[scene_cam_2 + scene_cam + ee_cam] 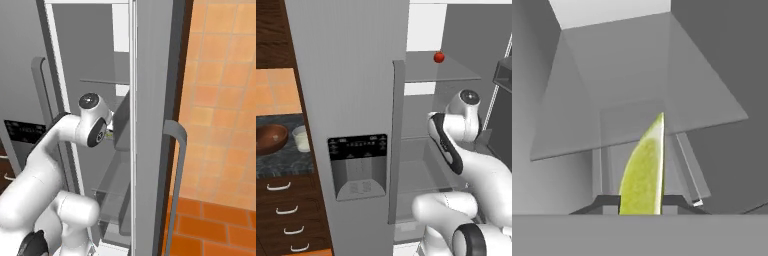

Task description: Grab a lemon wedge from the fridge and one ice cube from the ice bowl, and put them in the glass of lemonade.

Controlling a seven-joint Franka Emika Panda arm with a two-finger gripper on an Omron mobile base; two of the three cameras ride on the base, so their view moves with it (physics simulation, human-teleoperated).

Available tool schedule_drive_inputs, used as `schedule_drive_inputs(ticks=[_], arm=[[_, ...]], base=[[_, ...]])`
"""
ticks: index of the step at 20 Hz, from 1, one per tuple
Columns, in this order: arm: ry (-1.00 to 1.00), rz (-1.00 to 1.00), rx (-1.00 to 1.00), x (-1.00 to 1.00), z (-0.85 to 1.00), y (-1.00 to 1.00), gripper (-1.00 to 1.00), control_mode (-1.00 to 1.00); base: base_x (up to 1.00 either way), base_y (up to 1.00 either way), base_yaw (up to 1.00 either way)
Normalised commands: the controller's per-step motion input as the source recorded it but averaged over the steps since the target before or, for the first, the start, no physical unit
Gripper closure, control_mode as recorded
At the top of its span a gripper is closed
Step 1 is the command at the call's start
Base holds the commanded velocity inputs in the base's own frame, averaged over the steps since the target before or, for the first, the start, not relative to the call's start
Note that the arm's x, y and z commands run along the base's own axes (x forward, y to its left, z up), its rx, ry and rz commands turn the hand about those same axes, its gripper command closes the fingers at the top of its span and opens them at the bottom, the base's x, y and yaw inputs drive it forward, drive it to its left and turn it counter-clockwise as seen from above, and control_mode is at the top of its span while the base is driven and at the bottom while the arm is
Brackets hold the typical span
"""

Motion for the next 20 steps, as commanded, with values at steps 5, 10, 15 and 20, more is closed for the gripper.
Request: schedule_drive_inputs(ticks=[5, 10, 15, 20], arm=[[0.4, 0.02, -0.03, -1.0, -0.05, 0.0, 1.0, -1.0], [0.04, 0.03, -0.02, -0.8, -0.12, 0.06, 1.0, 1.0], [0.0, 0.0, 0.0, 0.0, 0.0, 0.0, 1.0, 1.0], [0.0, 0.0, 0.0, 0.0, 0.0, 0.0, 1.0, 1.0]], base=[[0.0, 0.0, 0.0], [-0.2, 0.14, 0.04], [-0.43, 0.99, 0.18], [0.05, 1.0, 0.12]])
